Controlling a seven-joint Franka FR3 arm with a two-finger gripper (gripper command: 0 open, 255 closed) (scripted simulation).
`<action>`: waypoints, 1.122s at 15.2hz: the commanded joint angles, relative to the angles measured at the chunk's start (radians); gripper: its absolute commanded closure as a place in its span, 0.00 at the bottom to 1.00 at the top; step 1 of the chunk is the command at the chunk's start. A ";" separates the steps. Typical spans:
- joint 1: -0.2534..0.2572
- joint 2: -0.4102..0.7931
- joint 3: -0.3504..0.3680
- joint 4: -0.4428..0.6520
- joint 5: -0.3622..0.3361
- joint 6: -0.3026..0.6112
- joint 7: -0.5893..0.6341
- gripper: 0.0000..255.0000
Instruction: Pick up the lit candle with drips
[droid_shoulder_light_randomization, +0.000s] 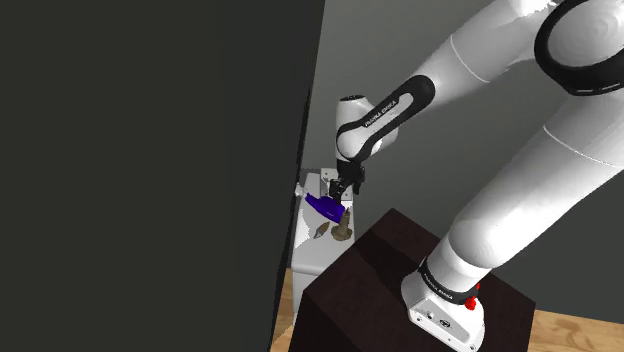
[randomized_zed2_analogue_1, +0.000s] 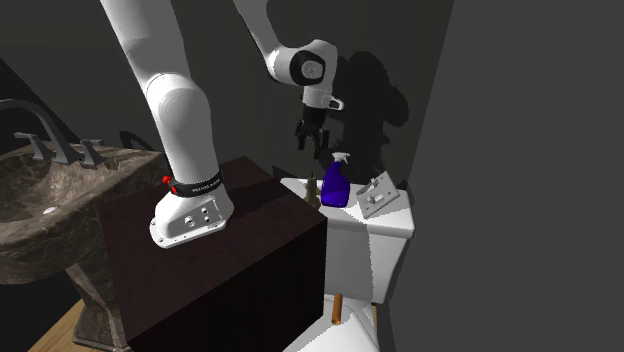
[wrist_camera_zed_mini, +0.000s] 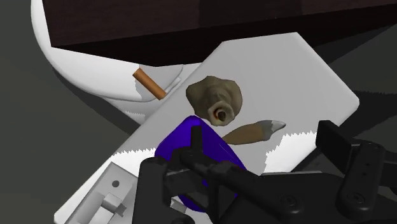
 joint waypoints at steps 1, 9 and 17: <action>-0.011 0.082 -0.005 0.012 -0.032 0.059 0.029 0.00; -0.019 0.312 -0.034 0.062 -0.116 0.211 0.108 0.00; -0.015 0.391 -0.041 0.077 -0.130 0.274 0.124 1.00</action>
